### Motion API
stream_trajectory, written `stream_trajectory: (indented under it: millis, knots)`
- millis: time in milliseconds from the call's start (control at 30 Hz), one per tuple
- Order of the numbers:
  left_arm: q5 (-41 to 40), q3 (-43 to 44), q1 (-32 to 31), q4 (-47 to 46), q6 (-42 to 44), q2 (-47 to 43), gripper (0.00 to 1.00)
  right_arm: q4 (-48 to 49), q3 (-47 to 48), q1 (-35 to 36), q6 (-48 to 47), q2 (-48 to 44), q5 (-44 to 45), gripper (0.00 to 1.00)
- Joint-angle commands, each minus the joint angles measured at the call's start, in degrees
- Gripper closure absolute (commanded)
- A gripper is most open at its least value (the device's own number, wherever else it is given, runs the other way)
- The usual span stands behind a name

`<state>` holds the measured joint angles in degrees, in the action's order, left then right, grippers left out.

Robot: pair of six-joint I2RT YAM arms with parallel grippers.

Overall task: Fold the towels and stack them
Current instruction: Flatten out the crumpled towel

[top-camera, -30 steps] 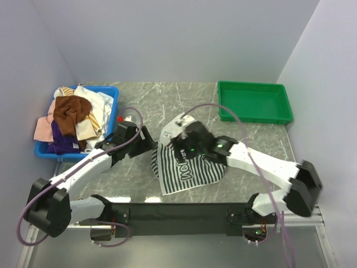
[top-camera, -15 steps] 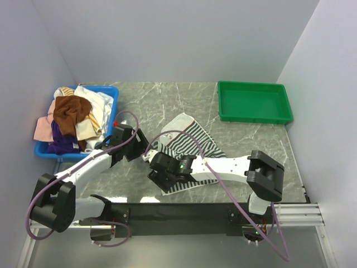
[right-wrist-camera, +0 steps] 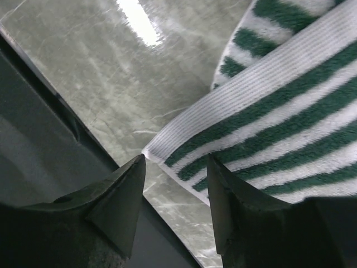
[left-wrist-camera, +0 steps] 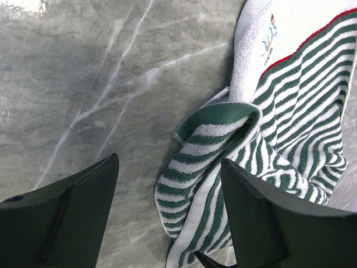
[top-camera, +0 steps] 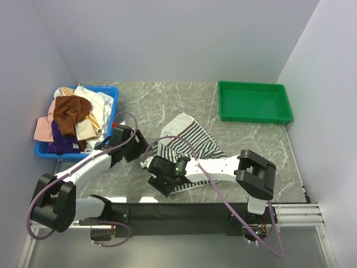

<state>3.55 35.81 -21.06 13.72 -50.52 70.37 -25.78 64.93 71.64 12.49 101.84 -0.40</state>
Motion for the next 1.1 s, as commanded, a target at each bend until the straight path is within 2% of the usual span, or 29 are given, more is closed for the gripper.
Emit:
stream_trajectory:
  millis: [0,167,367,433,467,533,567,633,667,733,867,1067]
  knots:
    - [-1.0,-0.3,0.2,-1.5,-0.5,-0.2,0.21,0.4,2.0,0.4,-0.6,0.9,-2.1,0.43]
    - [-1.3,-0.3,0.2,-1.0,-0.7,-0.7,0.21,0.0,3.3,0.8,-0.8,3.0,-2.8,0.36]
    - [-1.9,-0.2,0.2,-0.5,-0.8,-0.8,0.21,-0.6,4.2,1.0,0.1,5.3,-1.3,0.37]
    - [-2.1,-0.2,0.3,-0.4,-0.7,-0.8,0.21,-0.9,4.2,1.0,0.5,5.8,-0.2,0.42]
    - [-2.1,-0.1,0.3,-0.4,-0.8,-0.8,0.21,-1.0,4.1,1.0,0.7,5.8,0.3,0.50]
    - [-2.1,0.0,0.3,-0.2,-0.8,-0.8,0.21,-1.0,3.9,1.0,1.1,5.8,1.4,0.59]
    - [-2.1,0.0,0.3,-0.2,-0.7,-0.8,0.21,-1.2,4.0,1.0,1.4,5.9,2.1,0.68]
    - [-2.2,0.0,0.3,-0.2,-0.8,-0.6,0.21,-1.2,3.8,1.0,1.7,5.8,3.0,0.79]
    - [-2.2,0.1,0.3,-0.2,-0.8,-0.6,0.21,-1.2,3.6,0.9,1.9,5.7,3.5,0.91]
    - [-2.2,0.3,0.3,0.1,-0.6,-0.6,0.21,-0.9,3.1,0.9,2.3,4.9,5.2,0.99]
    - [-2.2,0.3,0.4,0.3,-0.6,-1.2,0.21,0.6,-0.2,-0.9,2.4,0.6,4.4,1.00]
    - [0.1,0.7,0.3,-0.2,-1.5,-1.8,0.21,4.6,-5.2,-6.4,1.7,-13.9,0.6,1.00]
